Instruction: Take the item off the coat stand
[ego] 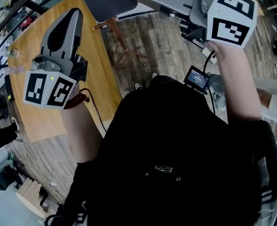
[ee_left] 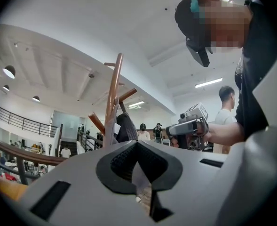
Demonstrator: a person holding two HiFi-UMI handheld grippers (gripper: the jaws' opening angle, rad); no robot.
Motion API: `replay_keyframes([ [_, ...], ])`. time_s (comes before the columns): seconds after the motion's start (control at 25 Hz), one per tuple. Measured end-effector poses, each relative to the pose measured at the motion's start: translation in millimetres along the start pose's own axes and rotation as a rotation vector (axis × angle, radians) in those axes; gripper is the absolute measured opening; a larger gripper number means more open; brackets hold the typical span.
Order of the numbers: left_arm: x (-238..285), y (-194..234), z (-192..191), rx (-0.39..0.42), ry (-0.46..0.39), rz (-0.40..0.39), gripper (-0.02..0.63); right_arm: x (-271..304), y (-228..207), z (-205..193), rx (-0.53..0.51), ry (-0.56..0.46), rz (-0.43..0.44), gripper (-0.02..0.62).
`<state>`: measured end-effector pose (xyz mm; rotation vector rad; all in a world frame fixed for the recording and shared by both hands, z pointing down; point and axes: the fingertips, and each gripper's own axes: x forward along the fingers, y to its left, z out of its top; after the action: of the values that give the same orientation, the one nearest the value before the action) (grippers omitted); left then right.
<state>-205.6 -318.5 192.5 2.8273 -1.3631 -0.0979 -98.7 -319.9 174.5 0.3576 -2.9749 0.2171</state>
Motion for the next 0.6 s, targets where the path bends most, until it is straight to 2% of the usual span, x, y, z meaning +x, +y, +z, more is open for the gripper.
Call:
replay_keyframes([
  [0.28, -6, 6, 2, 0.009, 0.024, 0.074, 0.006, -9, -4, 14, -0.020, -0.029, 0.037, 0.018],
  [0.48, -9, 6, 0, 0.005, 0.034, 0.096, 0.006, -14, -7, 15, -0.020, -0.044, 0.046, 0.018],
  [0.6, -10, 12, -2, 0.033, 0.048, 0.110, 0.006, -10, -11, 11, -0.015, -0.053, 0.049, 0.018],
])
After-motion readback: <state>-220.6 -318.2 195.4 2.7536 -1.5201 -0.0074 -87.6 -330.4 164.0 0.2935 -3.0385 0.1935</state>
